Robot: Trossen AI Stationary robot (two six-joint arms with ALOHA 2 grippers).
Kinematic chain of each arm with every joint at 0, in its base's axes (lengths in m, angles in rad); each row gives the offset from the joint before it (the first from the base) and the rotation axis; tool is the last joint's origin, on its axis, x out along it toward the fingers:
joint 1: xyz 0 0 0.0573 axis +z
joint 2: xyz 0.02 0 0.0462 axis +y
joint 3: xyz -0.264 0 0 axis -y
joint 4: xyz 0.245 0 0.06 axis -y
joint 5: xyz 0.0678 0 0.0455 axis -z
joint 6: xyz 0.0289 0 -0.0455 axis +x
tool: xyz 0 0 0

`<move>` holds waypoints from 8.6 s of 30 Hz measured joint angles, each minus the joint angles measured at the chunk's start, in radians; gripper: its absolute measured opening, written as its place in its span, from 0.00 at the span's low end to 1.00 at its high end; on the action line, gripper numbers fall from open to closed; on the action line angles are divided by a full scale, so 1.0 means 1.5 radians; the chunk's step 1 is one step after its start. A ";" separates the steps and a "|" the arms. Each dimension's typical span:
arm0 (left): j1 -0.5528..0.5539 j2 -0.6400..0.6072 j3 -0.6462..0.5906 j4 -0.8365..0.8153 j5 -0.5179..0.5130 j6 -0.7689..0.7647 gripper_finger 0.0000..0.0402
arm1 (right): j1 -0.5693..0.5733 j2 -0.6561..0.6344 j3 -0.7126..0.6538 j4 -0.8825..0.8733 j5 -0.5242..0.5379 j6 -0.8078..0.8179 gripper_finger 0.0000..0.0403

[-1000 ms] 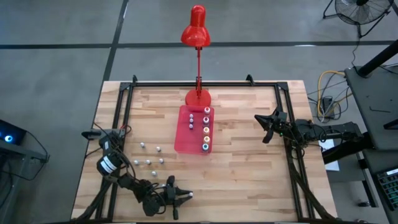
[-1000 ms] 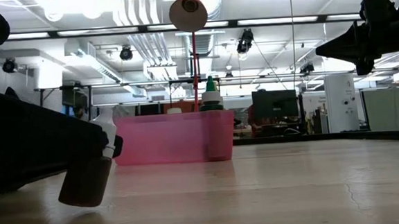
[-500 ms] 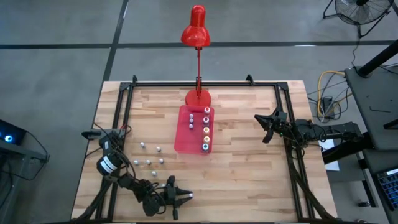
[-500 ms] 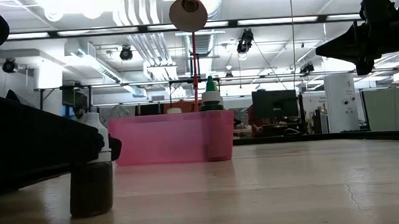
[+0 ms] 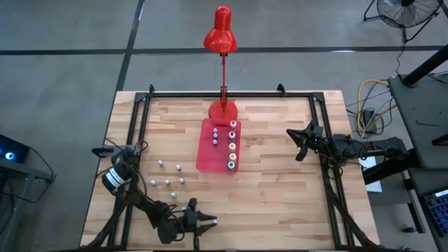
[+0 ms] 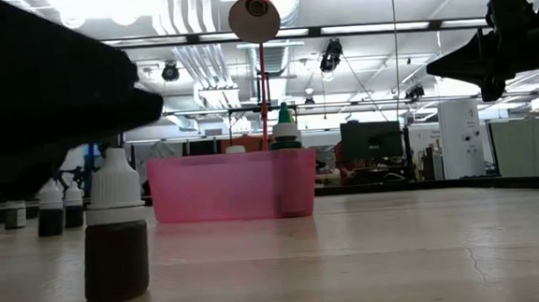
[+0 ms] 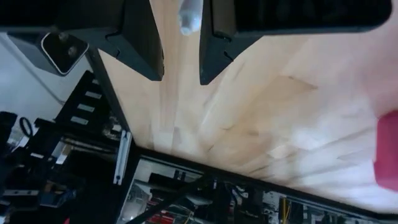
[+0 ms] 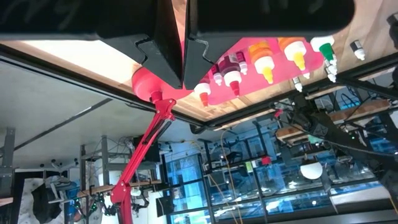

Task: Pick & Place food coloring
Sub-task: Put the small orange food coloring bottle into the pink bin, then put the small black food coloring bottle into the pink bin

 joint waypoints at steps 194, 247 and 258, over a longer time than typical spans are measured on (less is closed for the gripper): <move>0.867 -0.150 0.341 -1.274 0.663 0.278 0.08 | -0.001 0.001 0.000 0.000 0.000 0.000 0.02; 0.856 -0.175 0.382 -1.358 0.647 0.211 0.18 | 0.000 0.001 0.000 0.000 0.000 0.000 0.02; 0.791 -0.302 0.407 -1.415 0.615 0.125 0.26 | 0.000 0.000 0.000 0.000 -0.001 0.000 0.02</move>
